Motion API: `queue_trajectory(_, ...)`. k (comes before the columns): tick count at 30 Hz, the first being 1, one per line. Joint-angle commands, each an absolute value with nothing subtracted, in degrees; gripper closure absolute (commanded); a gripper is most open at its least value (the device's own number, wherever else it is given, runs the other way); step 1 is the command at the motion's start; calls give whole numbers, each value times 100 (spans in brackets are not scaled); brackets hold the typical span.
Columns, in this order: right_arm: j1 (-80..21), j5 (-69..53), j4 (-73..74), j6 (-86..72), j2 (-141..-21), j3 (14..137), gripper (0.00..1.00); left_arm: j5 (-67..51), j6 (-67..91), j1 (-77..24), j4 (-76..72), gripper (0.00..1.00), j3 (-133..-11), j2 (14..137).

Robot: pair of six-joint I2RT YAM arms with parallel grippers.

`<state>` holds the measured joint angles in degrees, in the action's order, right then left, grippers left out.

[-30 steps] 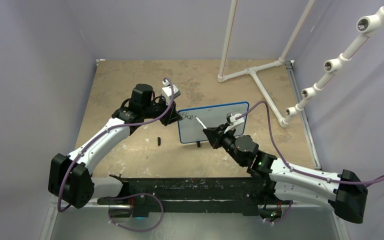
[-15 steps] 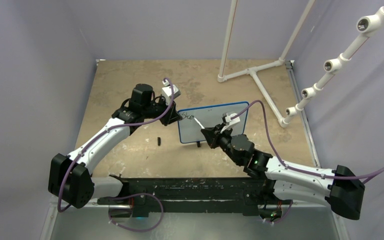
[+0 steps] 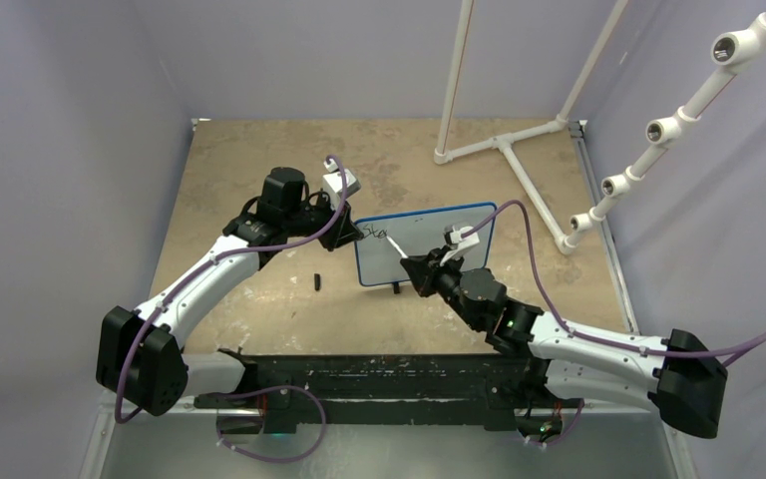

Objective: Write a sentence on the whiteboard

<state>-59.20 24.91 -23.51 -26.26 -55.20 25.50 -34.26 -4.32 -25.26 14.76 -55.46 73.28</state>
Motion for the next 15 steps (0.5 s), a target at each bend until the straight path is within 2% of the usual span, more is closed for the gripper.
queue_trajectory(1,-5897,2561,-2285,-2809,-5614,2473,100,-3264,-668,-2522,1470,100,-5513,7194)
queue_trajectory(15,-5897,2387,-2177,-2862,-5609,2421,100,-3268,-660,-2522,1461,100,-5515,7190)
